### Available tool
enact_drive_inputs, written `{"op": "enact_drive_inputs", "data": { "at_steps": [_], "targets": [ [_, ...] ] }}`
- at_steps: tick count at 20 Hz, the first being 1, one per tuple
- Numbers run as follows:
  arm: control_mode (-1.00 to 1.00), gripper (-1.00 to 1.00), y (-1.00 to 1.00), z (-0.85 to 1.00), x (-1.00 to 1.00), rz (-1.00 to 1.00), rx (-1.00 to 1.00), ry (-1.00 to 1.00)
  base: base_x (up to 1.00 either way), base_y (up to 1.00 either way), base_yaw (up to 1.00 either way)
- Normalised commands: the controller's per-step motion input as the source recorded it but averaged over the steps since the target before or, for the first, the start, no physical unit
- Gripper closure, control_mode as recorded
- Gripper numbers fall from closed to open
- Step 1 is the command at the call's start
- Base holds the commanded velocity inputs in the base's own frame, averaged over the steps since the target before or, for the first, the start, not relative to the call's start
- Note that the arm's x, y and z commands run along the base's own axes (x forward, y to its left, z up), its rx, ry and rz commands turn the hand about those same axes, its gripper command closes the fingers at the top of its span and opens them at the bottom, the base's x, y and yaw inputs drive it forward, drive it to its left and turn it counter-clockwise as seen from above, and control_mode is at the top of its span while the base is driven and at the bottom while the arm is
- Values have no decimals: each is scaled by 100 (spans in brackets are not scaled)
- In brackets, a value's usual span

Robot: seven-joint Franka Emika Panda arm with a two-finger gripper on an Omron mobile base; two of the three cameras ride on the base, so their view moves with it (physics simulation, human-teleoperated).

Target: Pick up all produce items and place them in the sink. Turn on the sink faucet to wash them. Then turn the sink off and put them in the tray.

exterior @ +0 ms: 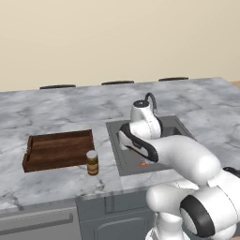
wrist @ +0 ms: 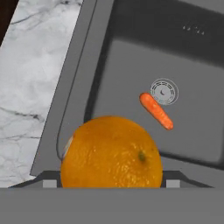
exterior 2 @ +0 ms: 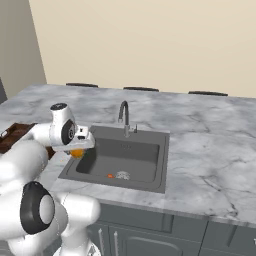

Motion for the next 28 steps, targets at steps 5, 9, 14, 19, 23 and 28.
{"op": "enact_drive_inputs", "data": {
  "at_steps": [5,9,14,19,23,28],
  "targets": [
    [-100,100,-64,-15,26,0,14,1,0,0,0],
    [-100,100,-61,-15,8,0,16,0,0,0,0],
    [-100,100,-57,-9,0,0,15,0,0,0,0],
    [-100,100,-35,-2,0,0,11,-1,0,0,0],
    [-100,100,-17,-10,20,0,5,0,0,0,0],
    [-100,100,-8,-30,22,0,0,0,0,0,0]
  ]
}}
